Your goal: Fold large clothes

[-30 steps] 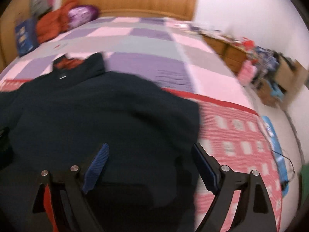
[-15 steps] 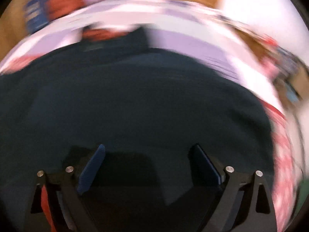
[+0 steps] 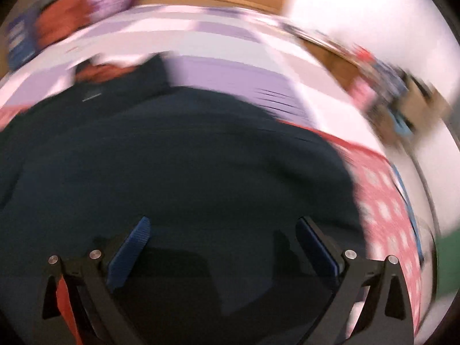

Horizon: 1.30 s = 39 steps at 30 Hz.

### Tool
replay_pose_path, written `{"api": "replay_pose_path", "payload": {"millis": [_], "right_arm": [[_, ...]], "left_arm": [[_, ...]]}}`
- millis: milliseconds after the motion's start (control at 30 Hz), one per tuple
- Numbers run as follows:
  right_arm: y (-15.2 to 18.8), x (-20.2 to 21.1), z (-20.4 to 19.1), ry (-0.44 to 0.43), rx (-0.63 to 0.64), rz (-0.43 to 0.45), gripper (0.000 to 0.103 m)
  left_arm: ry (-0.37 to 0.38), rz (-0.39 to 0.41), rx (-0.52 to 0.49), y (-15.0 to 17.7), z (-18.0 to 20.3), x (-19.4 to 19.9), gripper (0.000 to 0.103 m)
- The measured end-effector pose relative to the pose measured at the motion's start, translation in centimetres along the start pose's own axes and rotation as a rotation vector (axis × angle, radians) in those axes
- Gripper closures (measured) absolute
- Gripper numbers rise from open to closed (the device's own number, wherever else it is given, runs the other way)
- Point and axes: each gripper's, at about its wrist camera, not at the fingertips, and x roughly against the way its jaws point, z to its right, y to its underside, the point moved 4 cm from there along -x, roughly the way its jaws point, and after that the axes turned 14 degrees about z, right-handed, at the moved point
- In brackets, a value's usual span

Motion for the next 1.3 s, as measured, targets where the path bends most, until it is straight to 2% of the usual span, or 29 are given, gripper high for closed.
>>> {"api": "replay_pose_path", "payload": {"millis": [67,100,167,233,333,467,633,800,867,1000,1033,1133,1300], "right_arm": [[0.7,-0.6,-3.5,-0.038,0.079,-0.012,0.000],[1.0,-0.6,-4.4,-0.008,0.089,0.011,0.000],[1.5,-0.6,-4.3,0.014,0.029,0.048,0.000],[1.9,-0.8,-3.6,-0.019,-0.038,0.066,0.000],[2.2,-0.8,-3.5,-0.043,-0.054,0.075,0.000],[2.5,-1.2,-3.4,-0.042,-0.054,0.092,0.000],[3.0,-0.9,-3.6,-0.044,-0.059,0.112,0.000],[3.3,-0.7,-3.3,-0.046,-0.063,0.121,0.000],[3.3,-0.7,-3.3,-0.044,-0.063,0.123,0.000],[3.3,-0.8,-3.3,-0.043,-0.063,0.127,0.000],[3.3,-0.8,-3.3,-0.042,-0.063,0.129,0.000],[3.3,-0.9,-3.3,-0.041,-0.061,0.129,0.000],[3.3,-0.9,-3.3,-0.042,-0.063,0.129,0.000]], "left_arm": [[-0.015,-0.016,0.064,-0.7,-2.2,-1.2,0.000],[-0.015,-0.024,0.086,-0.8,-2.9,-1.5,0.000],[-0.008,-0.055,0.161,-0.7,-4.6,-2.5,0.000],[0.005,-0.081,0.226,-0.4,-5.7,-3.3,0.000],[0.034,-0.131,0.330,0.5,-7.0,-4.8,0.000],[0.060,-0.167,0.420,0.7,-7.0,-6.9,0.000],[0.006,-0.205,0.384,-0.1,-6.3,-10.3,0.000],[-0.044,-0.179,0.327,-1.0,-5.7,-12.0,0.001],[-0.018,-0.153,0.305,-1.5,-5.2,-12.1,0.007],[0.034,-0.109,0.224,-2.4,-3.8,-11.6,0.042],[0.043,-0.099,0.232,-2.6,-3.7,-11.5,0.054],[0.073,-0.064,0.290,-3.2,-4.5,-11.0,0.080],[0.082,0.022,0.303,-5.2,-5.7,-9.3,0.089]]}}
